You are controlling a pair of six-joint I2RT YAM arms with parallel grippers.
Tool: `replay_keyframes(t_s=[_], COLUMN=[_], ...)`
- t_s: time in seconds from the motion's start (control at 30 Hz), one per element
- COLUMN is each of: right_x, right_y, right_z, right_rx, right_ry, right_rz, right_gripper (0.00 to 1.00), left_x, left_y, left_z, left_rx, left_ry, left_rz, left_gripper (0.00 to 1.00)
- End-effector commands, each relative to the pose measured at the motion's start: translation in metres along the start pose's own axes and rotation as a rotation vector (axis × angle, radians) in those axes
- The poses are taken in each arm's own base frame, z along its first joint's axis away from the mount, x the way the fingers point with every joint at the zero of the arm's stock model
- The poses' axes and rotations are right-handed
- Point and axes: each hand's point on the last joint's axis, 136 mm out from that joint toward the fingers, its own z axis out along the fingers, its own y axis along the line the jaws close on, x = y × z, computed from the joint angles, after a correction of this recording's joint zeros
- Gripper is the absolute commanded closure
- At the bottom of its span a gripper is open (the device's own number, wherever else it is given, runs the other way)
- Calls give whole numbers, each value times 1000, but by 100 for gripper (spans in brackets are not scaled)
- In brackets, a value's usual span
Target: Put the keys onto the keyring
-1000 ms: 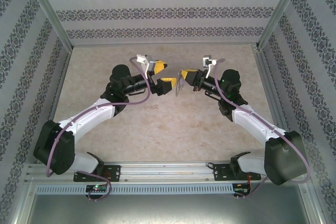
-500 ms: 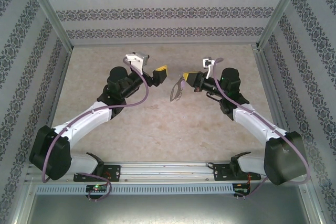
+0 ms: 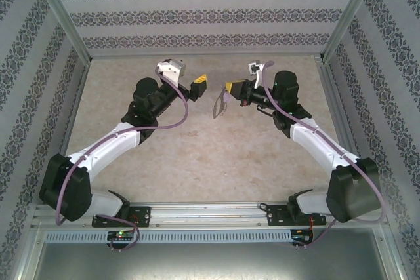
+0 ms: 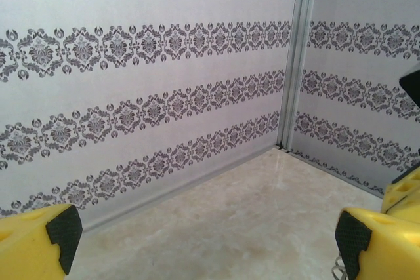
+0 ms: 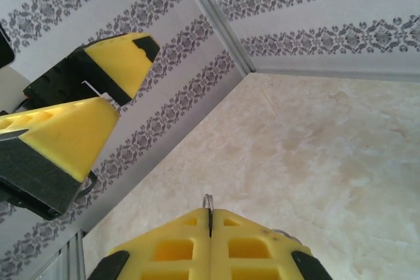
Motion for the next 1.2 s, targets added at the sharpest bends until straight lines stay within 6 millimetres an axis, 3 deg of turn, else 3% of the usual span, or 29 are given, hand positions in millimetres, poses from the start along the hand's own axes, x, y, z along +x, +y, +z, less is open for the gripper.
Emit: replay_keyframes(t_s=[0.0,0.13,0.5,0.73,0.97,1.17], right_x=[-3,-6,-7,-5,0,1], right_y=[9,14,11,5,-5,-5], right_z=[2,4,7,14,18,18], right_rx=[-44,-86,-101,-142,-149,-167], right_ry=[60,97,206,229,243,246], right_rz=[-91,-129,-228,-218,-207,-199], right_gripper=[100,100,100,100,100,100], left_x=[-10,-6,18,32,38,38], left_y=[7,7,-34,-59,-52,-50], left_z=[6,7,5,1,12,18], left_rx=[10,31,308,528,545,600], left_ry=[-24,31,238,361,380,365], left_rz=[32,10,-24,-112,-189,-269], left_gripper=[0,0,0,6,21,27])
